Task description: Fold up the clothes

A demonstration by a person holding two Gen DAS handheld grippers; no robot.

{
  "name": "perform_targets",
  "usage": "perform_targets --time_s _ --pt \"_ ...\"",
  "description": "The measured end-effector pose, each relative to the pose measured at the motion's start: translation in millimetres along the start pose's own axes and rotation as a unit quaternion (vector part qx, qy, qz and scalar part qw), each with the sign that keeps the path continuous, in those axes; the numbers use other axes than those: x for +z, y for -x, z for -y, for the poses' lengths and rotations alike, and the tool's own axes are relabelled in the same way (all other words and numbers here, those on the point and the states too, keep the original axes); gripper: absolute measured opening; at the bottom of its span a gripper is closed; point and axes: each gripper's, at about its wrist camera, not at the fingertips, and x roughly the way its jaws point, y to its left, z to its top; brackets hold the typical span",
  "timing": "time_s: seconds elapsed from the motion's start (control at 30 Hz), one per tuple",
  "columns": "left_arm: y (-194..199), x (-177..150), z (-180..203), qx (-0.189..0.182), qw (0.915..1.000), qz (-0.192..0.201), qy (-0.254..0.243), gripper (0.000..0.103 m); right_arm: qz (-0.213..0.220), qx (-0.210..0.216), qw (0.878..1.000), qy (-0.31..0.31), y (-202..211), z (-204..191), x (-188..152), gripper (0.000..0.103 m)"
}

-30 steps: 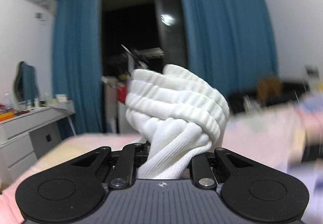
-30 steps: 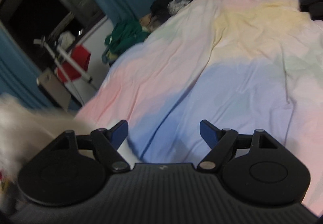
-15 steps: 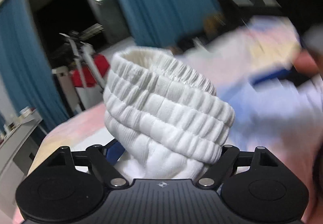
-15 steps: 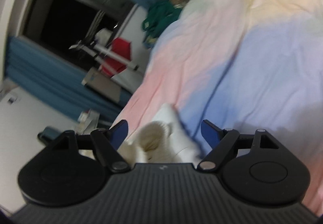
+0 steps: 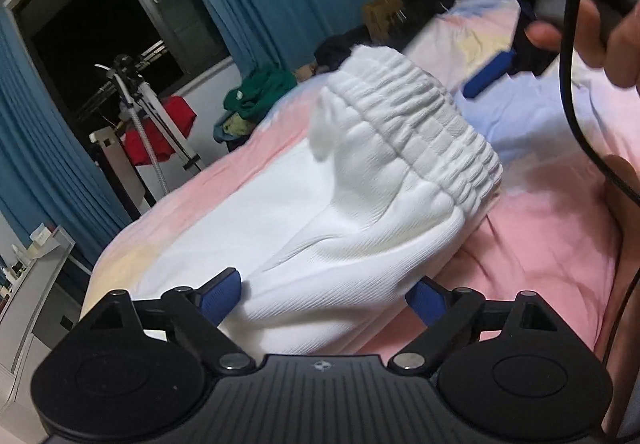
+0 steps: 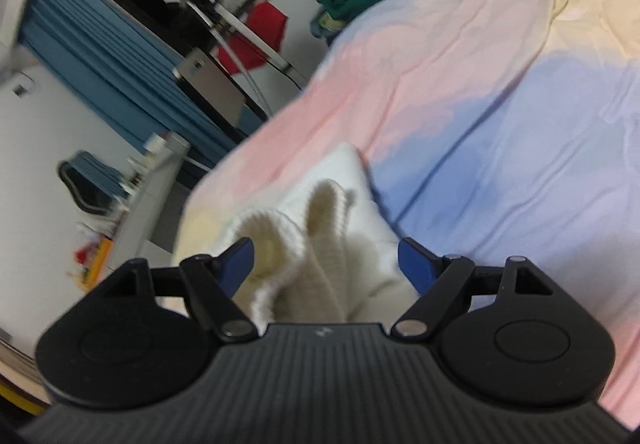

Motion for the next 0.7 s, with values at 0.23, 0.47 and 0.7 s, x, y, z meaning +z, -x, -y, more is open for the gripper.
perform_targets --time_s 0.23,0.47,0.7 --pt "28.3 -12.6 -6.6 -0.003 0.9985 -0.007 0.054 0.091 -0.040 0.002 0.999 0.028 -40.7 -14.3 6.2 0.069" --pt "58.3 -18.2 9.3 -0.008 0.9966 -0.010 0.082 0.091 -0.109 0.053 0.992 0.021 -89.8 -20.7 24.9 0.051" --pt "66.2 -23.4 9.0 -0.008 0.9935 -0.006 0.113 0.091 -0.110 0.094 0.989 -0.032 -110.4 -15.1 36.2 0.023"
